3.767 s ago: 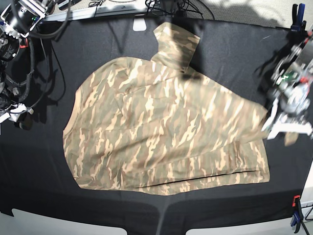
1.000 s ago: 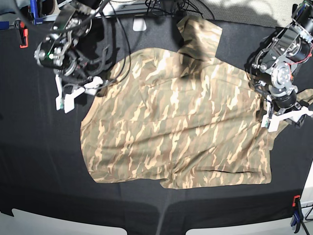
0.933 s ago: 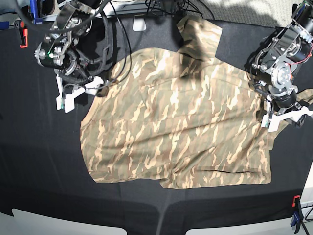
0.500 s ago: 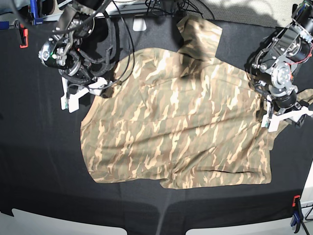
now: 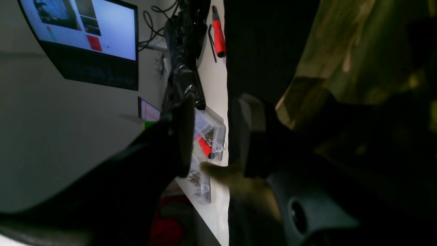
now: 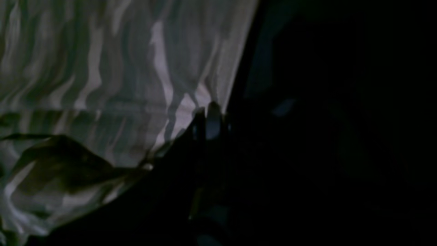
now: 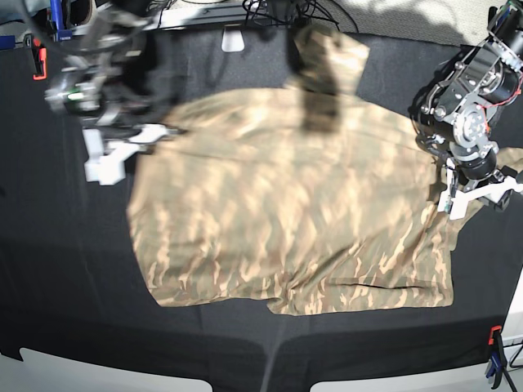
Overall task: Layout the t-shirt on the table in an organized manner, then fold the t-shirt properly
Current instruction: 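Lift and stretch the shirt between both grippers, then lay it flat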
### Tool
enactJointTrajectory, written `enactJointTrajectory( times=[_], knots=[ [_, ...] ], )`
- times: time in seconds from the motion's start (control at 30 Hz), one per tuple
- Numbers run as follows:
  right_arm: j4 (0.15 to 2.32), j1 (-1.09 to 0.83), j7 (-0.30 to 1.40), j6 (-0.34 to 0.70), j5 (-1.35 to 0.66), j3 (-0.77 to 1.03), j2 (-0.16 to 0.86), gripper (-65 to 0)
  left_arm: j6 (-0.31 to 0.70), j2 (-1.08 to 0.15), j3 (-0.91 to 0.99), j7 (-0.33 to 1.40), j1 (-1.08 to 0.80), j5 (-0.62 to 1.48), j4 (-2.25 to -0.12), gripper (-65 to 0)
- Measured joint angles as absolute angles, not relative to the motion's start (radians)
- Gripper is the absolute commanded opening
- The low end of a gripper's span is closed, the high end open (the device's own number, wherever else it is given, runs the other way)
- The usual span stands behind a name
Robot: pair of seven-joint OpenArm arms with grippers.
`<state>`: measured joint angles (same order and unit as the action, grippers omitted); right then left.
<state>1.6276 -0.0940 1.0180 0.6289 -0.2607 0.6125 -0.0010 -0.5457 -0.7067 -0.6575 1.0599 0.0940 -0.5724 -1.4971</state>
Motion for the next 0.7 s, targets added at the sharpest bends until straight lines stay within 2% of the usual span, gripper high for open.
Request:
enactJointTrajectory(
  times=[0.27,0.47,0.7],
  knots=[
    [1.624,-0.045,1.014,0.627,-0.261,0.611,0.167,-65.0,-0.546,-0.707,-0.657,1.09,0.094,-0.519,-1.499,-44.6],
    [1.624,-0.008,1.014,0.586,-0.262,0.61,0.271,-65.0,-0.546,-0.707,-0.657,1.1,0.094,-0.486,-1.532,-44.6],
    [1.575,-0.006,1.019,0.575,-0.263,0.61,0.378,-65.0,-0.543,-0.707,-0.657,1.017,0.094,-0.411,-1.567,-44.6]
  ],
)
